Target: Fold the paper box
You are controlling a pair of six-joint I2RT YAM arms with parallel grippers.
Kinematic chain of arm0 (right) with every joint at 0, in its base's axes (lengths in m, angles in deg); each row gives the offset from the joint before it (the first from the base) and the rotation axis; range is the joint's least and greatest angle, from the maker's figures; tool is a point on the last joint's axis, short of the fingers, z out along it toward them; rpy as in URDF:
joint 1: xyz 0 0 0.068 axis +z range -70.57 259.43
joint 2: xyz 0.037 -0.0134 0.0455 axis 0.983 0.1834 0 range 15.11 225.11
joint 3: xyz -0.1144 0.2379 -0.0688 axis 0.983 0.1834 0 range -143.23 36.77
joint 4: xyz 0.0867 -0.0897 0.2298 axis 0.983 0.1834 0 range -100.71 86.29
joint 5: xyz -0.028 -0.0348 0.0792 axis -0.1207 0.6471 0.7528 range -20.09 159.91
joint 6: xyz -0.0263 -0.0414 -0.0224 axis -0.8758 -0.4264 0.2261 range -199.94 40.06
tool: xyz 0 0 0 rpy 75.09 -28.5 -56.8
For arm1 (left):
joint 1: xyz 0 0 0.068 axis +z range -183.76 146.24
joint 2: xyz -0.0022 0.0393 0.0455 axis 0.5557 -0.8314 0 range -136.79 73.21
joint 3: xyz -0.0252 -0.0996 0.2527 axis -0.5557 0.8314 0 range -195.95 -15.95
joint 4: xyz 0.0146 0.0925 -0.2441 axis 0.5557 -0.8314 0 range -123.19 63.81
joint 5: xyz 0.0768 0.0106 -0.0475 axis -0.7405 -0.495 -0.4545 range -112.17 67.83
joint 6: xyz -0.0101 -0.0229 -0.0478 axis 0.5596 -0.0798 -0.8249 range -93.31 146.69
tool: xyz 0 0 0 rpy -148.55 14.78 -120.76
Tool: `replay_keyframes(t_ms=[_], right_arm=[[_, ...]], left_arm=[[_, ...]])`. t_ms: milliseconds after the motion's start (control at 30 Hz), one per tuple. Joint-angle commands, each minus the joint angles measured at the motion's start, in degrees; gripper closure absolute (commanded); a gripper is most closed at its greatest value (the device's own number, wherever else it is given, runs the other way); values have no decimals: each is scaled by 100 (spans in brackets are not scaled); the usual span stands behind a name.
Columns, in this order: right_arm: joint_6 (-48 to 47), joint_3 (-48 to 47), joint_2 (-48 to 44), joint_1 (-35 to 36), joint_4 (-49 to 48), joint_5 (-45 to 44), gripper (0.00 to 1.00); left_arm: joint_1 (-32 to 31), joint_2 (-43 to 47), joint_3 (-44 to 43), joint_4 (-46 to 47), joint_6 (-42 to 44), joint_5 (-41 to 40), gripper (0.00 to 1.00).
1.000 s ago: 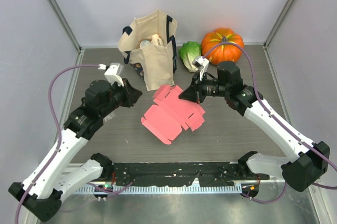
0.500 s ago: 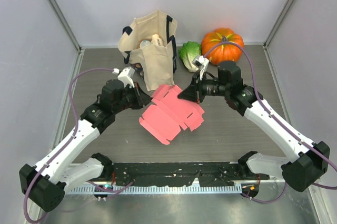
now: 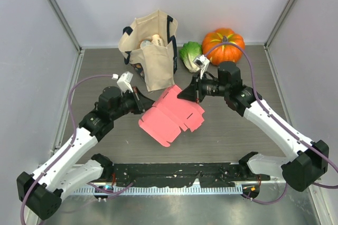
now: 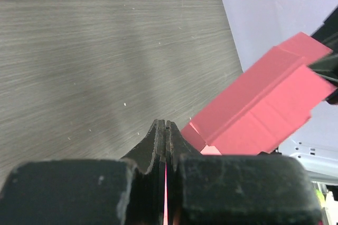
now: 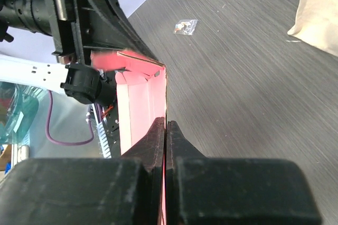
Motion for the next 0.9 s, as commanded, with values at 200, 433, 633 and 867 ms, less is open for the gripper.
replay_keyframes(t_ms=[200,433,633,867], right_arm=[[326,92,101,26,-529,-282,99],[326,39,57,26,-458,-468,99],[441,83,153,175,-643,-275,99],[-929,-215,312,237,901,-1141,99]], left_arm=[[-571,136,70,511,-460,-156,100],[-659,488,219,28,-600,-481,99],[-808,533,509,255,-952,-446,99],[-826,901,-237,-965,49,-2018,55]])
